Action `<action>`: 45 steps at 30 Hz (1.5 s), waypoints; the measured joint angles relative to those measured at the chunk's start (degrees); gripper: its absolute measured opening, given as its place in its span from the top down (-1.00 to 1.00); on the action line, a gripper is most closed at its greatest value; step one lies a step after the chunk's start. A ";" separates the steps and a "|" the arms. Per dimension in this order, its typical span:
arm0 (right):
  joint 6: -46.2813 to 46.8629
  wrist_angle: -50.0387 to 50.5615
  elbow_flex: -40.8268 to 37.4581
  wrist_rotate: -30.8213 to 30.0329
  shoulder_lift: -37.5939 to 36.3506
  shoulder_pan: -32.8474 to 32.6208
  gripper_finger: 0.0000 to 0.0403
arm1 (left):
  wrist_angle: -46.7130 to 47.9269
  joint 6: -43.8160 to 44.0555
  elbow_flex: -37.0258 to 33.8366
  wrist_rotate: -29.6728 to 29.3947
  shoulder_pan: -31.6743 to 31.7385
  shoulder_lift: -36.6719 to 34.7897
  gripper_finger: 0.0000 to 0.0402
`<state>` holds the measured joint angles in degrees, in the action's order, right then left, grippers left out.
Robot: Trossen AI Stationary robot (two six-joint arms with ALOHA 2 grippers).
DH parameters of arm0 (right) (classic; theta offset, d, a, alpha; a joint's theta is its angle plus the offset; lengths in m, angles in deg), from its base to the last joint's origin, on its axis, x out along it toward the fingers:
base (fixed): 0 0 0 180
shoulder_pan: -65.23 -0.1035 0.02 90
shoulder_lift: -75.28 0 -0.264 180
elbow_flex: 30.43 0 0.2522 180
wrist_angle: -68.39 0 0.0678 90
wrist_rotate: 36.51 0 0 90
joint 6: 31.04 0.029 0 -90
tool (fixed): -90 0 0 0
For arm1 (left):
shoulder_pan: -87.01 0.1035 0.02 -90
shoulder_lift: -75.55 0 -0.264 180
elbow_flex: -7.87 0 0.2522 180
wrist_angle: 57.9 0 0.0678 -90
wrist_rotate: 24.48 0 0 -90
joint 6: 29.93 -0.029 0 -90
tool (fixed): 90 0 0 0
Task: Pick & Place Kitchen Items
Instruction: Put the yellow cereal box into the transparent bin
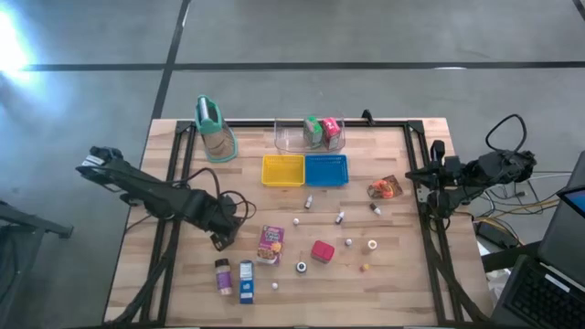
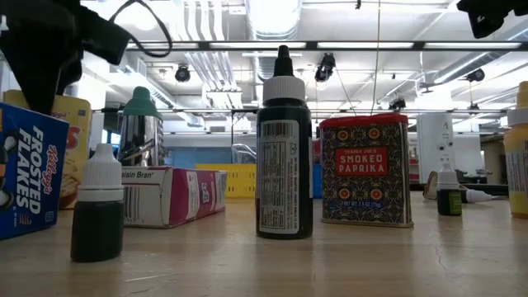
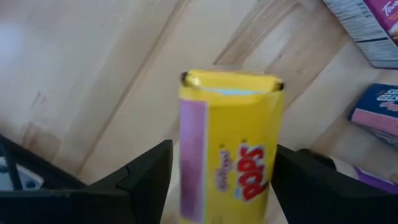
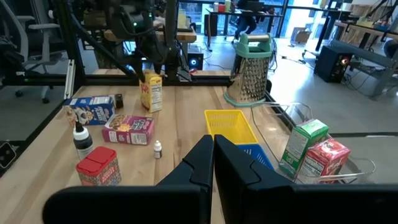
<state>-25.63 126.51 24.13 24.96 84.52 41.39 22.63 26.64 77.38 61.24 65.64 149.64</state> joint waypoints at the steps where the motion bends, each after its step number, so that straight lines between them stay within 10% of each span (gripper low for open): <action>1: 0.00 0.00 0.00 0.00 0.00 0.01 0.96 | -0.35 -0.25 -0.50 0.29 0.22 0.00 -0.28; 23: 0.02 0.00 0.00 0.00 0.00 0.01 0.96 | -4.81 -8.05 -2.54 0.81 1.12 0.00 -0.27; 45: 0.00 0.00 0.00 0.01 0.00 0.01 0.96 | -5.66 -12.44 -1.19 0.92 1.54 0.02 0.16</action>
<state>-25.63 126.51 24.13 24.98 84.52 41.40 16.97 14.19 76.19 62.16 67.18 149.66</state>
